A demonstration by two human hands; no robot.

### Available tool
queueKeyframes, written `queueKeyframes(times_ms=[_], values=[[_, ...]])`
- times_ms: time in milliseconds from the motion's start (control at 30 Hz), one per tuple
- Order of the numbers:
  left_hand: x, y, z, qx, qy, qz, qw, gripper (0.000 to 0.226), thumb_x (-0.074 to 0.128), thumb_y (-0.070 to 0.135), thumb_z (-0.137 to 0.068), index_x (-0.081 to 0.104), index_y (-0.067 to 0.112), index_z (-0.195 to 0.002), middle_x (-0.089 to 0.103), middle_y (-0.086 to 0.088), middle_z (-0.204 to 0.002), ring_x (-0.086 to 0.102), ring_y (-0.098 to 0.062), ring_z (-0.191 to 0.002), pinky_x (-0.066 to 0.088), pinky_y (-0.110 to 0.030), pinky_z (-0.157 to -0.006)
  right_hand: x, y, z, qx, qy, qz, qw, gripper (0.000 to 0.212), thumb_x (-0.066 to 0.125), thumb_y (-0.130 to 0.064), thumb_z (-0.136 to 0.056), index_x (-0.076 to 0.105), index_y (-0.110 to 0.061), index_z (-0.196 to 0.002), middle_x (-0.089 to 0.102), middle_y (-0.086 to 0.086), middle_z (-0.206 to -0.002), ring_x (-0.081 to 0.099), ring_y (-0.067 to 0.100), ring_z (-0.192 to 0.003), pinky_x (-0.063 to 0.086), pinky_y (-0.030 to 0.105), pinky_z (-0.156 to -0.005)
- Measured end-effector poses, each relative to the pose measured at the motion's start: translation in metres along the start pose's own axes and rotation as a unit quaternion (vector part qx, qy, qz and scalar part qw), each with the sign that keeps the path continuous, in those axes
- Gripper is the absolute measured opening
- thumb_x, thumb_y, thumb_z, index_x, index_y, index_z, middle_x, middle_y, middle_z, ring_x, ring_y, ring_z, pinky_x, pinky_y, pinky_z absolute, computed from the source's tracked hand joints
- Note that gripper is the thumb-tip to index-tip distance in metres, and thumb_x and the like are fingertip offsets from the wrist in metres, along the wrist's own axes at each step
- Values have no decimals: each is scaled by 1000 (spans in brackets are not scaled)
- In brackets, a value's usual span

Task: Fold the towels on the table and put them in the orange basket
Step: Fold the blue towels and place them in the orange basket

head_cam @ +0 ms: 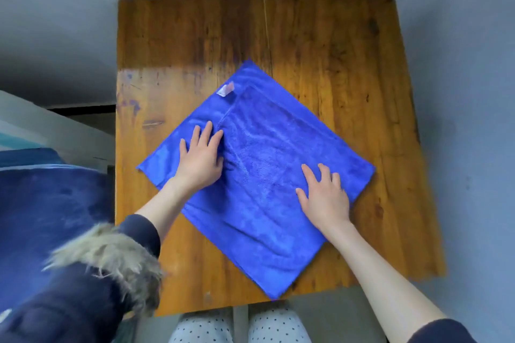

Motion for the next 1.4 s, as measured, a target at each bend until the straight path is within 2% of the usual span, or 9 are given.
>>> queueKeyframes(times_ms=[167, 367, 567, 667, 800, 967, 1067, 1233, 1400], values=[[16, 73, -17, 109, -25, -65, 992, 68, 41, 2, -87, 17, 23, -148, -1, 2, -158, -4, -26, -145, 1, -58, -113, 13, 50, 32, 84, -32, -52, 995, 36, 42, -44, -95, 45, -23, -123, 46, 5, -118, 54, 28, -102, 42, 33, -64], [27, 116, -2, 215, -26, 20, 976, 55, 51, 20, -92, 32, 24, -143, 21, 5, -155, 13, -20, -144, 5, -54, -115, 34, 88, 33, 134, -265, -101, 950, 40, 39, -50, -93, 55, -18, -75, 62, 2, -88, 57, 26, -84, 46, 31, -76], [-2, 73, 3, 132, 81, 28, 988, 43, 60, 29, -88, 50, 19, -129, 50, -3, -123, 41, -27, -115, 26, -38, -98, -34, 91, -37, 142, 43, -266, 952, 20, 50, -33, -94, 56, -14, -94, 60, 8, -101, 55, 29, -92, 37, 32, -69], [-5, 36, 5, 53, 64, -35, 996, 38, 58, 23, -89, 51, 21, -126, 46, -6, -119, 38, -29, -111, 27, -39, -92, -45, 81, -73, 109, 53, -293, 948, 29, 54, -27, -92, 51, -10, -115, 50, 11, -120, 51, 31, -107, 40, 38, -83], [-8, 9, 7, -24, 45, -19, 998, 30, 62, 21, -86, 55, 15, -115, 44, -11, -114, 37, -30, -107, 32, -41, -85, -42, 79, -97, 133, 35, -286, 948, 35, 59, -25, -89, 46, -11, -118, 45, 11, -127, 47, 33, -117, 38, 44, -96], [-8, 4, 7, -57, 36, 81, 994, 21, 69, 24, -83, 60, 10, -95, 52, -8, -100, 46, -25, -92, 36, -28, -77, -39, 84, -104, 118, 17, -296, 948, 14, 60, -22, -88, 56, -12, -97, 64, 13, -102, 56, 33, -104, 43, 39, -87], [-12, -6, 18, -117, 35, 272, 954, 11, 69, 22, -83, 60, 16, -81, 58, 3, -74, 46, -11, -60, 34, -10, -48, -51, 94, -95, 109, 67, -356, 926, 10, 65, -20, -85, 62, -10, -87, 60, 3, -81, 57, 25, -85, 37, 28, -69], [-16, -7, 48, -121, -10, 554, 823, 7, 59, 15, -90, 65, 11, -87, 69, 1, -83, 63, -7, -75, 54, -15, -68, -59, 114, -63, 97, 34, -589, 801, 5, 62, -11, -88, 66, -8, -86, 63, 0, -79, 55, 13, -76, 43, 25, -69], [-35, -2, 59, -91, -47, 674, 732, 17, 55, 21, -81, 61, 8, -91, 64, 6, -64, 55, -2, -52, 46, -12, -51, -83, 134, -55, 47, -6, -674, 738, 15, 53, -6, -93, 62, -15, -85, 68, -7, -72, 59, 4, -67, 46, 18, -63]])
Point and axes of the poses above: each hand's wrist, its own z-axis away from the middle knuckle, its own x-axis out of the palm, y = z × x, the point moved 6 cm from there along -z, towards the middle knuckle
